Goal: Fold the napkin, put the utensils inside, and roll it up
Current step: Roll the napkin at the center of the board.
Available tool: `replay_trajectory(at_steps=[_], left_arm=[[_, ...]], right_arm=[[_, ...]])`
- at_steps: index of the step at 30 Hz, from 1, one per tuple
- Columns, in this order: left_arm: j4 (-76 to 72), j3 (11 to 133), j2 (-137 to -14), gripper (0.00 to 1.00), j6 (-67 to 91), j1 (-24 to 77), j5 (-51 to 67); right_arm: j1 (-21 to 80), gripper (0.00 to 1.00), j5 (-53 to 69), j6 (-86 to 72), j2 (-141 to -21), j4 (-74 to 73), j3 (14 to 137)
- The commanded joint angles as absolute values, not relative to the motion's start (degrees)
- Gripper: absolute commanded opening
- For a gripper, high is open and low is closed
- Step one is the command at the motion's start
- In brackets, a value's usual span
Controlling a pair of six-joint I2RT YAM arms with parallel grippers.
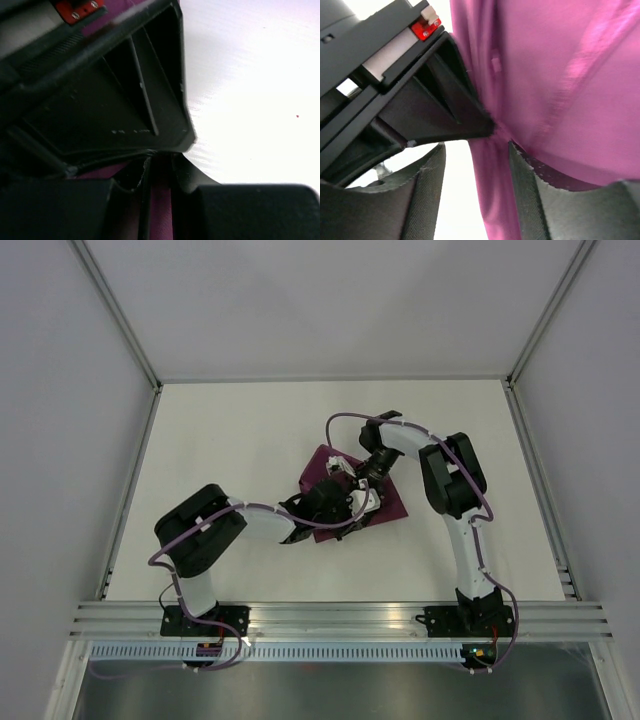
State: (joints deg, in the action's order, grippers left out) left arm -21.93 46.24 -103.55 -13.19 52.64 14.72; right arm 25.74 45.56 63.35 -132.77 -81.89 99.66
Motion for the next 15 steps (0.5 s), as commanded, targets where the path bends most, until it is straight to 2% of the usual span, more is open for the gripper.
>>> replay_trajectory(at_steps=[1,10,14,15], left_arm=[[-14.9,46.1,-106.3,0.02,-8.3,51.5,23.7],[-10.5,49.0,-108.7,0.02,-3.8,45.6,35.7],[-2.3,54.4,-111.4,0.02,-3.7,43.2,39.9],[-1.4,55.2,-111.9,0.02,-3.4,42.7,41.8]], right_arm=[[24.3,0.60,47.7,64.0,-129.1,-73.5,101.3],[15.3,0.61,55.5,64.4,-120.9,-69.7,99.2],[11.0,0.61,58.4,67.9,-113.0,-64.6,90.5],[10.8,0.62,57.6,67.6,-108.6,-62.4,85.1]])
